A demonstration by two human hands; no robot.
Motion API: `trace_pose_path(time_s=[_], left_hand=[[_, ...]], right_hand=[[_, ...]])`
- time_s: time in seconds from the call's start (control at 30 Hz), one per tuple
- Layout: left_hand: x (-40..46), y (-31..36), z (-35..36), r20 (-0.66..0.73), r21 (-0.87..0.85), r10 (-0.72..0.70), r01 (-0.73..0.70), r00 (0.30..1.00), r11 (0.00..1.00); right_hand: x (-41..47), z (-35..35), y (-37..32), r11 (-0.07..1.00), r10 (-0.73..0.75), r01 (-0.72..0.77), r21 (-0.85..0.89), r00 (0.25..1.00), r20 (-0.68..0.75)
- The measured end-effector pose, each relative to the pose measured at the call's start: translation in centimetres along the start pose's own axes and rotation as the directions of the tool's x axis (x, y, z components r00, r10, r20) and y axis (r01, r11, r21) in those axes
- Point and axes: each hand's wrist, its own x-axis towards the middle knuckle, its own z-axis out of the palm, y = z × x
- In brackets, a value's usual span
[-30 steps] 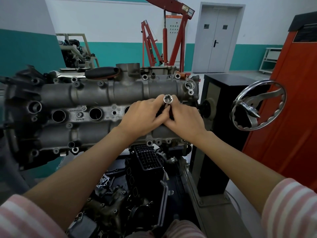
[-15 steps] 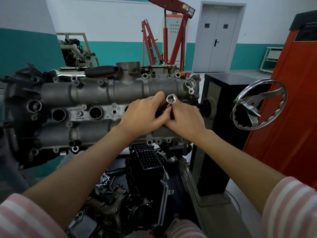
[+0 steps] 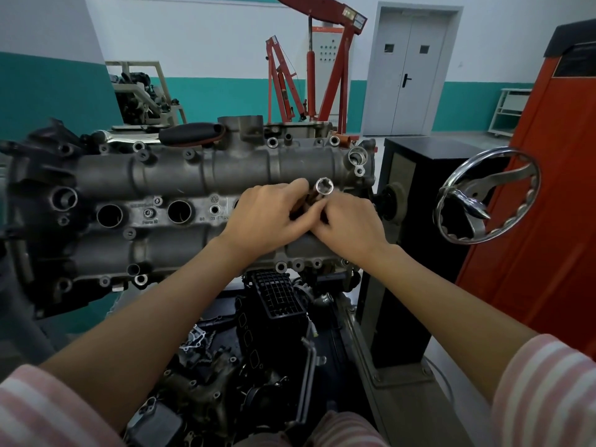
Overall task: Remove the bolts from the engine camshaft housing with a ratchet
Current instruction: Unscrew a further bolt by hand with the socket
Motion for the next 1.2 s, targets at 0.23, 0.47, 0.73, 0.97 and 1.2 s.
trace_pose_path(time_s=[0.23, 0.47, 0.73, 0.97, 1.2], left_hand=[[0.02, 0.35, -0.21, -0.024, -0.027, 0.016, -0.017, 1.000, 0.999], [-0.01, -0.16, -0.09, -0.015, -0.029, 0.030, -0.030, 0.999, 0.999], [0.13, 0.16, -0.08, -0.004, -0.034, 0.008, -0.008, 1.000, 0.999], [-0.08, -0.24, 0.06, -0.033, -0.009, 0.029, -0.029, 0.999, 1.000], [0.14, -0.01, -0.14, 0.003, -0.041, -0.013, 0.013, 1.000, 0.999]], right_hand=[[0.20, 0.06, 0.18, 1.000, 0.019, -0.019, -0.010, 1.000, 0.006], [-0.20, 0.17, -0.06, 0.999, -0.024, 0.027, 0.041, 0.996, -0.086], [0.17, -0.03, 0.14, 1.000, 0.010, -0.010, -0.005, 1.000, 0.014], [-0.15, -0.12, -0.12, 0.999, 0.006, -0.004, 0.051, 0.999, -0.048], [-0.06, 0.10, 0.07, 1.000, 0.013, -0.013, 0.010, 1.000, -0.010]])
